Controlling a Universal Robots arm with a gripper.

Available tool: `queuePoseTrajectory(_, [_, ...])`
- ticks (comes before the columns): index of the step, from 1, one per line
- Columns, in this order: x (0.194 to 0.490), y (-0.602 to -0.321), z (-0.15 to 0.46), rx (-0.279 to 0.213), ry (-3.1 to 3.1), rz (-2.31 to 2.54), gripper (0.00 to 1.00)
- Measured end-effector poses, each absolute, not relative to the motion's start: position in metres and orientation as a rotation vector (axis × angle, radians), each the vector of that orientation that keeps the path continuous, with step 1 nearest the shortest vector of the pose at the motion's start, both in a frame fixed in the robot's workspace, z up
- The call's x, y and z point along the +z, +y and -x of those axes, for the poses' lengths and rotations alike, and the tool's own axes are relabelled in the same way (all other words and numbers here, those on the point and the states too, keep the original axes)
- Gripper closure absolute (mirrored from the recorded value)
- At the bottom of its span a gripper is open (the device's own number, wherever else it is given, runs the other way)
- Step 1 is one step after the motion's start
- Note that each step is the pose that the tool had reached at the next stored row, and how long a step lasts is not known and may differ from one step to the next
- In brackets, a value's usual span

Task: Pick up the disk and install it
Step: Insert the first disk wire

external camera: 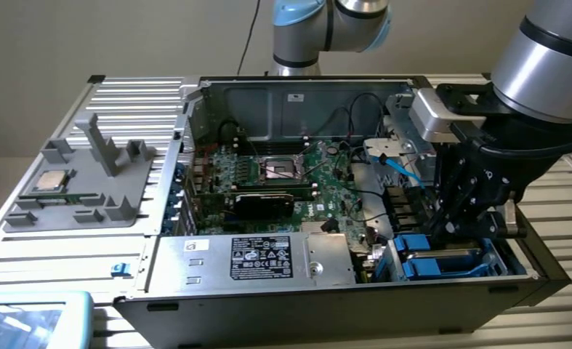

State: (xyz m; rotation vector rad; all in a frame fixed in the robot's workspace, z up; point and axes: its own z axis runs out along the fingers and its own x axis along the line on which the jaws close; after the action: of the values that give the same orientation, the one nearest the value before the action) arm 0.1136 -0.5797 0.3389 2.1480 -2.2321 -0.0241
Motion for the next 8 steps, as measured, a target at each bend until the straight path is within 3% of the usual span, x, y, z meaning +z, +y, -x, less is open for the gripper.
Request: queuePoseTrajectory(8, [0.337,-0.5797,-0.1136,-0.024,-2.233,-2.148,0.84])
